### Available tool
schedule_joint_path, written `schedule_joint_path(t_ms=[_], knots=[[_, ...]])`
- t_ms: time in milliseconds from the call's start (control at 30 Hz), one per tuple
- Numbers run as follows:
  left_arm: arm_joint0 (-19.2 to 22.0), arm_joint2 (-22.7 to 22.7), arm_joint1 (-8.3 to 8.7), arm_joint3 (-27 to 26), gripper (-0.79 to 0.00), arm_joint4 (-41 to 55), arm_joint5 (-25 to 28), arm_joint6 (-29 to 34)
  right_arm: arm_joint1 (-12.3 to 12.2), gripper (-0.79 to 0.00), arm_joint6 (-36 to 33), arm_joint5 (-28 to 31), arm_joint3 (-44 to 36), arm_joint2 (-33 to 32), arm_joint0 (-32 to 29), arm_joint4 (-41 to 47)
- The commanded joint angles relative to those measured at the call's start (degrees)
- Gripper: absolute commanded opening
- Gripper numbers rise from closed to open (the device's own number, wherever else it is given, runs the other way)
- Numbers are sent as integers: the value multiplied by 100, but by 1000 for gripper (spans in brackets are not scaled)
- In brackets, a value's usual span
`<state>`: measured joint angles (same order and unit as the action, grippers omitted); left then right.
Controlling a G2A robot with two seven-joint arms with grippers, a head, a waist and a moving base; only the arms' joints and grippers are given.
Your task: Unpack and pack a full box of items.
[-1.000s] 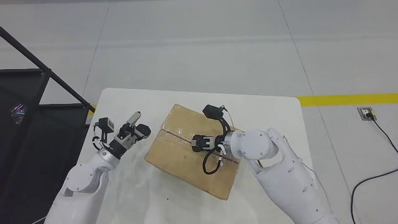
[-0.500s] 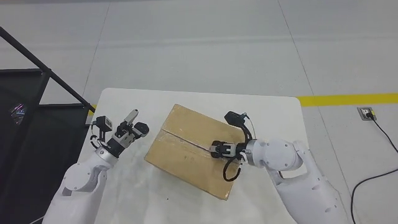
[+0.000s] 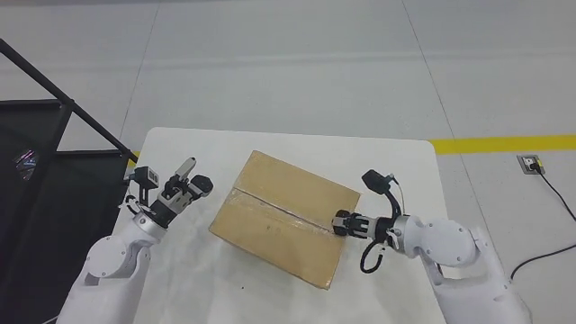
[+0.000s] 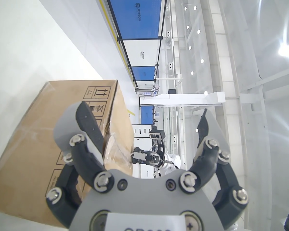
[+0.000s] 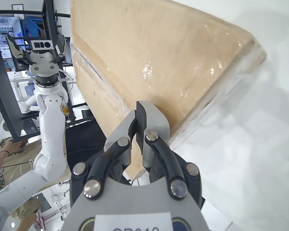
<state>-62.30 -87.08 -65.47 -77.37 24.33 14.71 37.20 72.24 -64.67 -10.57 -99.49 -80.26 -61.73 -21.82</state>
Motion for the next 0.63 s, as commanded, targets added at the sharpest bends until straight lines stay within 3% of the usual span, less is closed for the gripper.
schedule_joint_path(t_ms=[0,133,167,200,233,300,333,500,600], knots=[[11,-31,5,0,0,31,-13,1,-32,-785,71,124,-115,-183,-185,131],[59,-76,12,-1,0,77,-32,-26,-71,-785,410,405,-310,-536,-492,535],[72,-85,13,6,0,93,-38,-32,-78,-742,526,463,-336,-624,-549,642],[88,-95,15,12,0,106,-42,-34,-83,-89,679,508,-355,-711,-594,727],[103,-103,17,20,0,107,-46,-30,-85,0,816,530,-358,-777,-632,838],[117,-112,19,28,0,101,-39,-42,-85,0,816,530,-358,-777,-632,838],[112,-110,19,24,0,105,-43,-38,-86,-728,830,534,-360,-780,-636,853],[117,-113,19,28,0,101,-39,-42,-85,-390,816,530,-357,-776,-632,837],[117,-112,19,28,0,101,-39,-42,-85,-228,816,530,-357,-776,-632,837]])
